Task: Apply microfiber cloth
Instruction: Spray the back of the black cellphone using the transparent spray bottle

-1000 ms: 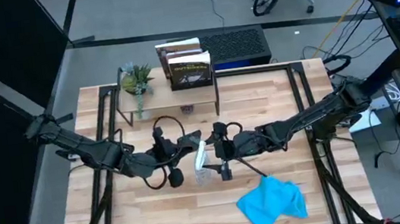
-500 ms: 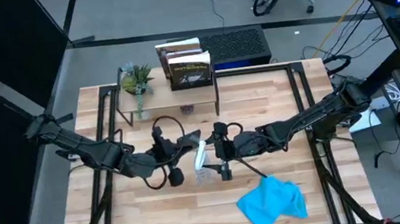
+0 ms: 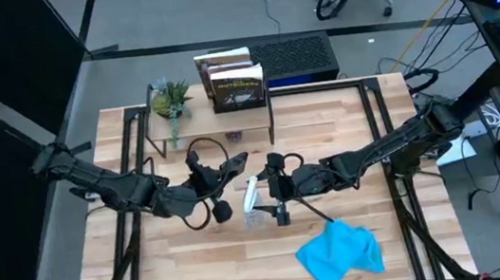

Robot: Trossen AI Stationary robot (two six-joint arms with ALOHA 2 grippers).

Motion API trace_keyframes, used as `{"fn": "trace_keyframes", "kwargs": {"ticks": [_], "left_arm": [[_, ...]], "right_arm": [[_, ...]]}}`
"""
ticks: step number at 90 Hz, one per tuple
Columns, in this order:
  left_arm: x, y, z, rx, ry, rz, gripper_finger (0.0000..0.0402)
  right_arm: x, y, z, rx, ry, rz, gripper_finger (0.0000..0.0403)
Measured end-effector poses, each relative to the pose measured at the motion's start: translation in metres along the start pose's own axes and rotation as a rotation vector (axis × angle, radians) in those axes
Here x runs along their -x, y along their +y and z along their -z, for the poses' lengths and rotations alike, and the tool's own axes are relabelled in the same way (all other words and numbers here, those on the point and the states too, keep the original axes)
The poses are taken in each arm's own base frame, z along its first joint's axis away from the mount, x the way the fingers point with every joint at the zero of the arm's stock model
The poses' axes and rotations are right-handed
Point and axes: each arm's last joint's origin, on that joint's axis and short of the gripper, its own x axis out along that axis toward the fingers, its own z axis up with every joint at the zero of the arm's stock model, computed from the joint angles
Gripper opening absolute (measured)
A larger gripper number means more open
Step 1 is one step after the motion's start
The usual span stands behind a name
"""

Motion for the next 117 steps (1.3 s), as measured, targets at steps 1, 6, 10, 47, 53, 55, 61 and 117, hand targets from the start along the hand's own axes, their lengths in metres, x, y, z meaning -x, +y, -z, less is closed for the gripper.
{"fn": "trace_keyframes", "kwargs": {"ticks": [1,6,10,47,53,55,61,117], "left_arm": [[-0.001,0.001,0.0,0.001,0.0,-0.003,0.0006],[-0.004,0.004,-0.001,0.005,0.004,-0.013,0.0006],[-0.006,0.007,-0.001,0.009,0.012,-0.006,0.0006],[-0.038,0.022,0.002,-0.001,0.111,0.174,0.0006],[-0.041,0.025,0.001,0.009,0.116,0.21,0.0006],[-0.041,0.025,0.001,0.01,0.118,0.215,0.0006],[-0.042,0.026,0.001,-0.002,0.123,0.241,0.0006],[-0.064,0.034,0.002,-0.04,0.133,0.433,0.0006]], "right_arm": [[0.0,0.0,0.0,0.0,0.0,0.0,0.0309],[0.0,0.001,0.0,0.002,0.0,-0.003,0.0309],[0.001,0.002,0.0,0.011,-0.002,-0.006,0.0309],[0.003,0.012,-0.002,0.081,-0.021,-0.032,0.0309],[0.003,0.011,-0.002,0.081,-0.023,-0.031,0.0309],[0.003,0.011,-0.003,0.081,-0.024,-0.03,0.0309],[0.003,0.011,-0.003,0.085,-0.03,-0.03,0.0309],[0.004,0.015,-0.003,0.097,-0.042,-0.166,0.0309]]}}
